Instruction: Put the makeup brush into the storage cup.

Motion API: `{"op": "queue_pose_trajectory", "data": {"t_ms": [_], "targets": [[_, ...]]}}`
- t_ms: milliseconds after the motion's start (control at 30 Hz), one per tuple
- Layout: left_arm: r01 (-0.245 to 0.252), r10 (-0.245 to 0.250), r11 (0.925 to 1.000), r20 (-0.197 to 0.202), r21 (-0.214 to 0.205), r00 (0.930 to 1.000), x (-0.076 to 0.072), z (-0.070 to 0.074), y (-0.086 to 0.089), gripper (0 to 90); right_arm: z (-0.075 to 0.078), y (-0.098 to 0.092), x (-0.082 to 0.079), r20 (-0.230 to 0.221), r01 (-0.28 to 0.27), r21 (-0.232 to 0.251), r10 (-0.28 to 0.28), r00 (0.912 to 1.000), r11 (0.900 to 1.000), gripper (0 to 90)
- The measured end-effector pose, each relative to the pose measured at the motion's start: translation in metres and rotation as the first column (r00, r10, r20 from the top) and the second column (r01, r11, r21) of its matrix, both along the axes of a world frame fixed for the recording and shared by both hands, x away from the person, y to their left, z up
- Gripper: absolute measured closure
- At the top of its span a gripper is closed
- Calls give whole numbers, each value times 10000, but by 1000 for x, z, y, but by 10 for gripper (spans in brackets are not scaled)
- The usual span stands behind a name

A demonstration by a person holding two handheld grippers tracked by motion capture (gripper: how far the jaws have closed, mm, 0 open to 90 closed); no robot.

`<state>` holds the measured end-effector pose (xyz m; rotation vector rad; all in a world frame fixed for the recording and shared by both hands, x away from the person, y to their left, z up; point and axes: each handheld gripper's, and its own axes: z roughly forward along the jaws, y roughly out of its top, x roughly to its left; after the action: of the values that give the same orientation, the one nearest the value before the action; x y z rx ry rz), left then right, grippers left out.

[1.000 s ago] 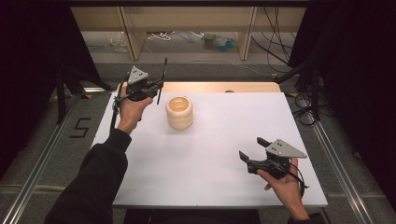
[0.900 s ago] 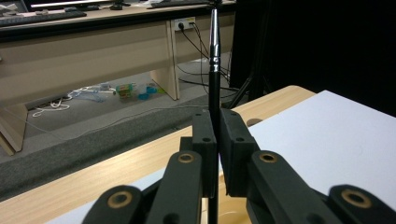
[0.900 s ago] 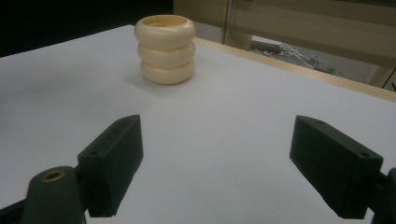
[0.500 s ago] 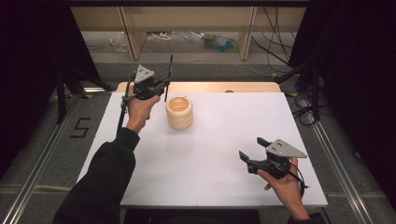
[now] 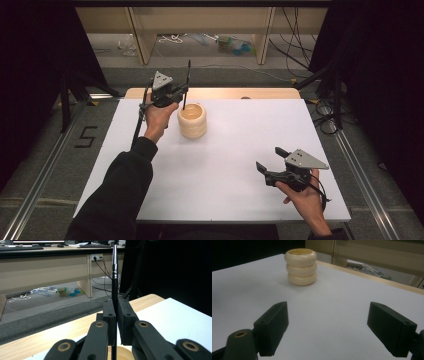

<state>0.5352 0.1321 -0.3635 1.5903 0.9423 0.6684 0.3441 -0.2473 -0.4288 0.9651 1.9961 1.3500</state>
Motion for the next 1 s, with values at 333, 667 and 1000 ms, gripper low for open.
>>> {"op": "queue_pose_trajectory", "data": {"t_ms": [333,667,1000], "targets": [[-14,14,10000,42,-91,10000,3,-6,-7,854,0,0,0,-6,-9,1,9,10000,10000,185],[-49,50,10000,75,-33,10000,3,-15,-15,854,0,0,0,21,-4,-38,4,10000,10000,185],[-184,184,9996,29,-228,9998,7,-28,-16,854,0,0,-1,-64,-30,-19,30,10000,10000,184]]}}
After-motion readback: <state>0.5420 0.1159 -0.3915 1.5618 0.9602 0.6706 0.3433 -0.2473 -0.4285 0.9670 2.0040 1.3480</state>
